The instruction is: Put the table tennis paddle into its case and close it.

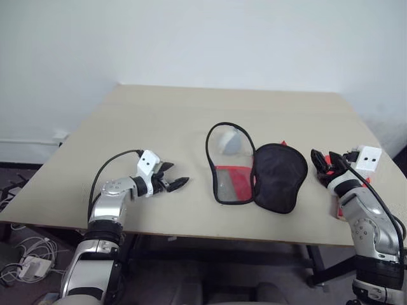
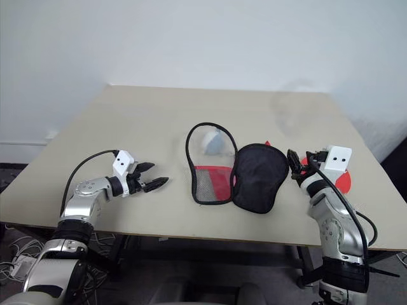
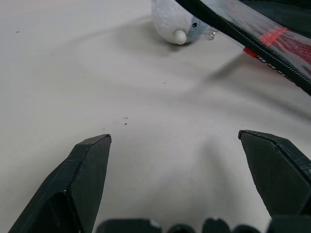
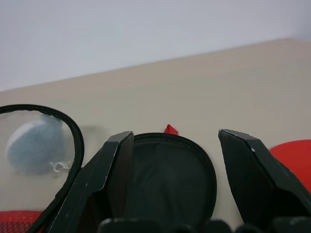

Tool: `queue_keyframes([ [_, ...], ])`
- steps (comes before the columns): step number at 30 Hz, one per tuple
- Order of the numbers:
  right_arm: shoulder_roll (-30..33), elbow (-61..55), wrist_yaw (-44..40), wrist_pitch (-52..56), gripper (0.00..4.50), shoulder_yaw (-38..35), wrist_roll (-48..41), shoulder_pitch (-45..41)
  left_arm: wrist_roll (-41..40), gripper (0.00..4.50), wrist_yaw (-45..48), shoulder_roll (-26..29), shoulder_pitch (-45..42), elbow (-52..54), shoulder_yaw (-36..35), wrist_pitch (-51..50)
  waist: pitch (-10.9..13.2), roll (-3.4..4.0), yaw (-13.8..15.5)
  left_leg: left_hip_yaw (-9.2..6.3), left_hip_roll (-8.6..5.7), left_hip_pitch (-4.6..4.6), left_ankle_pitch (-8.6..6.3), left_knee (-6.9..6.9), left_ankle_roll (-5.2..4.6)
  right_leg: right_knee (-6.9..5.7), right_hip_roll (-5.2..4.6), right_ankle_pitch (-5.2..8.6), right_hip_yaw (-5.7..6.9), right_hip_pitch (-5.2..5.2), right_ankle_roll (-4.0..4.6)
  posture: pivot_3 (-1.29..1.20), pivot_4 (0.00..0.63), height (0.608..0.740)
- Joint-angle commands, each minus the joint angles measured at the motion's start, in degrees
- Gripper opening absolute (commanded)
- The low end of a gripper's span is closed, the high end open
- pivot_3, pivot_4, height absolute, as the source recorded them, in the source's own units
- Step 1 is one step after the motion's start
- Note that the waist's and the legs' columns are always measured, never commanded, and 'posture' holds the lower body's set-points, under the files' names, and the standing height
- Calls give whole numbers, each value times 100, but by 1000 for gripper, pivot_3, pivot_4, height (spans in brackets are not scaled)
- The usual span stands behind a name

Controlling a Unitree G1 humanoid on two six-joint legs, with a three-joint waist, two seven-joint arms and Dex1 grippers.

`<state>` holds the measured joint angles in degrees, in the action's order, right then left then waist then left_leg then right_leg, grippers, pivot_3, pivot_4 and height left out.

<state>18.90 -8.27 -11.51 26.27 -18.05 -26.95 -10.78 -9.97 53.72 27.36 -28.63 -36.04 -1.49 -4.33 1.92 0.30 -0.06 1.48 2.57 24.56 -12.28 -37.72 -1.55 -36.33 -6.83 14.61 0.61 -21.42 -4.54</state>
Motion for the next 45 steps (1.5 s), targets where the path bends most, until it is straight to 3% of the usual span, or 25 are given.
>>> queue_keyframes([
  [1,68,-45,-18,-147,3015,-140,4,-187,-97,4500,-4,8,-94,239,-81,-10,0,0,-1,0,0,0,0,0,0,0,1,0,0,0,0,0,0,740],
  [16,184,-211,364,142,3015,-635,-31,214,-76,4500,264,-469,-5,513,208,-158,2,-26,-2,-2,1,2,-1,-10,1,-28,2,3,-2,-9,1,0,0,740],
  [30,424,-832,938,1918,3015,-1559,-600,914,54,4500,557,-863,-350,-35,619,99,2,-24,-2,-2,1,-2,-1,-11,-1,-28,0,4,-5,-7,3,0,0,740],
  [45,851,226,519,2711,3015,-973,-356,442,-83,4500,879,-569,-119,257,567,-87,2,-22,-19,-4,1,-3,-1,-10,-1,-28,1,5,-6,-8,3,0,0,740],
])
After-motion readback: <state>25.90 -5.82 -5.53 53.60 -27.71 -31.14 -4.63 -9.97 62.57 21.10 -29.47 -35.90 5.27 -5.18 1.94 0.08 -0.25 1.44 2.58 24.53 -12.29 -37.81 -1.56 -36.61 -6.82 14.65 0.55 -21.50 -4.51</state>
